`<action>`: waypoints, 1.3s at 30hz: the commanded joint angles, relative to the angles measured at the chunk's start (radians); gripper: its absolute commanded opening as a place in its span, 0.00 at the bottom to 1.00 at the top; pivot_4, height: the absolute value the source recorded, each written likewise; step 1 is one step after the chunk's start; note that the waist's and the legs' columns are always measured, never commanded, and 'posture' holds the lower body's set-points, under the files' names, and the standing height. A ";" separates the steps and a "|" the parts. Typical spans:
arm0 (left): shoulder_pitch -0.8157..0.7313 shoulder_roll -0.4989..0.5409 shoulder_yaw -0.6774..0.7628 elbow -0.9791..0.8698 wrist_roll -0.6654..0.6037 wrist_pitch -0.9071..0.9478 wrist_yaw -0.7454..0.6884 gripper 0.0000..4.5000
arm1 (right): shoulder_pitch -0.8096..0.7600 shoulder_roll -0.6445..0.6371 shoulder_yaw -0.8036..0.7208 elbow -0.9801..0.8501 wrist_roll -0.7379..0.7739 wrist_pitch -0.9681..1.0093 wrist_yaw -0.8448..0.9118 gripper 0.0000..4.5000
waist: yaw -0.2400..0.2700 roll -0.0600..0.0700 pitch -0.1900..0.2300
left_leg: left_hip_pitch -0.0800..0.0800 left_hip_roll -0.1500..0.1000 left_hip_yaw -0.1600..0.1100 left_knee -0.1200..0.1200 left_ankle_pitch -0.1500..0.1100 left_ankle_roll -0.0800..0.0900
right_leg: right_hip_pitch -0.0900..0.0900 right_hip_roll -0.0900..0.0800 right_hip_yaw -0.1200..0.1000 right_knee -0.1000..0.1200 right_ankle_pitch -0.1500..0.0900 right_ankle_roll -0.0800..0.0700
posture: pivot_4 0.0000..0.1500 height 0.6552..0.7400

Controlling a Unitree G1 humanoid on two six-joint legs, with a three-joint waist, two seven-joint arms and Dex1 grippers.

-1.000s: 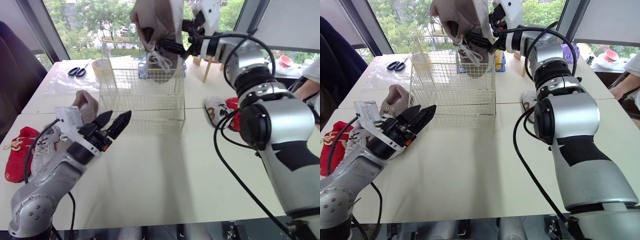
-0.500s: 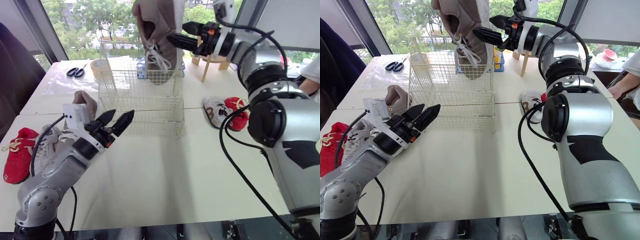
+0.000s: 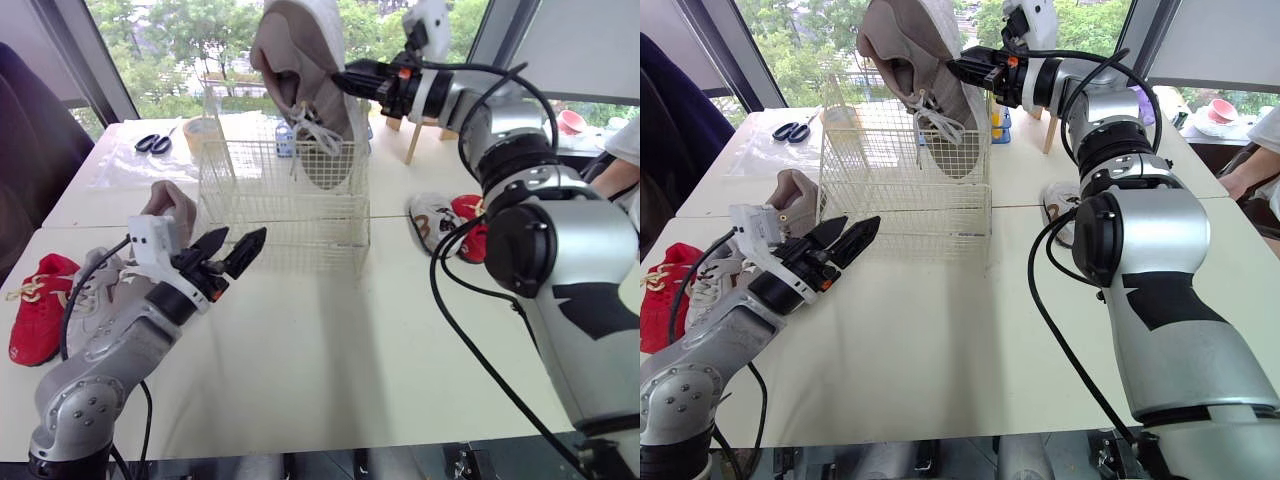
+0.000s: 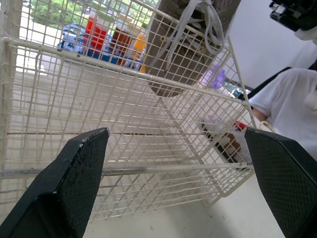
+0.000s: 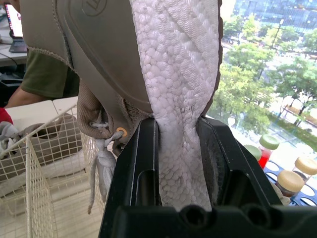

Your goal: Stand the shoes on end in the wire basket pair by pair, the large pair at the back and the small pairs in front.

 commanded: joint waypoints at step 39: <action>-0.205 0.517 0.306 0.319 -0.150 0.214 -0.159 1.00 | 0.322 -0.221 0.110 -0.643 0.181 0.149 0.531 0.98 | -0.026 0.000 0.000 | 0.003 0.002 0.000 -0.002 0.001 -0.001 | 0.001 0.003 0.000 0.002 0.000 0.001 | 1.00 1.00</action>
